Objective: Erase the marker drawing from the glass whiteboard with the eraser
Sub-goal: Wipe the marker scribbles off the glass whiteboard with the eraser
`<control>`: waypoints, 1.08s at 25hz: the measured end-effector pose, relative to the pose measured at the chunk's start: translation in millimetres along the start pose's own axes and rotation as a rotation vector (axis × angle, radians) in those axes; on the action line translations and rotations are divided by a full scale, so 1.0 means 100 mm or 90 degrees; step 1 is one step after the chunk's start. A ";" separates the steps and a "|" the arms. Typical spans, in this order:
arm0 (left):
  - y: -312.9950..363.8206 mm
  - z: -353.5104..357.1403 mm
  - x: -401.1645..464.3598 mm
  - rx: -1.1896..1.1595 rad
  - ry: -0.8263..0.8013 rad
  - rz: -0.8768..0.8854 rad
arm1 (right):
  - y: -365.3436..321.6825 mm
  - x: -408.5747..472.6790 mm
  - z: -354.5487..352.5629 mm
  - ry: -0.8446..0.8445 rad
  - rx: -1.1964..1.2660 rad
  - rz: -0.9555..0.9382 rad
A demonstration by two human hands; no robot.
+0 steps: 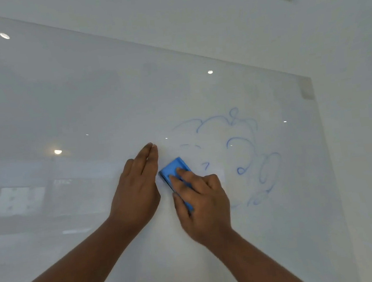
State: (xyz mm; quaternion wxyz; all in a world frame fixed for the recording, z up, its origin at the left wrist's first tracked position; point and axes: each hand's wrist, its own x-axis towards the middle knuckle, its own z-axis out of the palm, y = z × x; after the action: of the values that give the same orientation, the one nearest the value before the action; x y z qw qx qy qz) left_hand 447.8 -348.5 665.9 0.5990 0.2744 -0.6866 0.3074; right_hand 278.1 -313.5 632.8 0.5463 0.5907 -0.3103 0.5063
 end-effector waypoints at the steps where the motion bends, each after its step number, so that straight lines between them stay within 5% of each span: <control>1: -0.02 -0.01 0.06 0.021 -0.004 0.021 | 0.11 0.07 -0.05 -0.008 -0.003 -0.035; 6: 0.00 -0.05 0.37 0.118 0.000 0.048 | 0.23 0.91 0.00 0.037 -0.021 0.268; 10: -0.03 -0.01 0.46 0.141 0.064 0.072 | 0.31 0.54 -0.02 -0.004 -0.010 0.062; 14: -0.01 0.04 0.44 0.159 0.055 0.045 | 0.52 1.10 -0.01 0.032 -0.005 0.266; 18: -0.05 0.02 0.44 0.147 0.055 0.039 | 0.39 0.90 0.08 -0.011 -0.015 0.063; 21: -0.03 0.03 0.45 0.136 0.056 0.041 | 0.59 1.04 -0.04 0.022 0.014 0.258; 25: -0.05 0.03 0.45 0.128 0.071 0.053 | 0.35 0.83 0.05 -0.039 0.011 0.046; 27: -0.04 0.03 0.45 0.130 0.062 0.048 | 0.74 0.97 -0.06 -0.005 0.011 0.170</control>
State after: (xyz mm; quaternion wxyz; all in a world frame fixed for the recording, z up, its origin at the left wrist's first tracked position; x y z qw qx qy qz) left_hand 443.0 -354.2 710.6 0.5883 0.2930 -0.6317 0.4110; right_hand 236.3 -304.9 747.3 0.4677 0.5505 -0.3841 0.5750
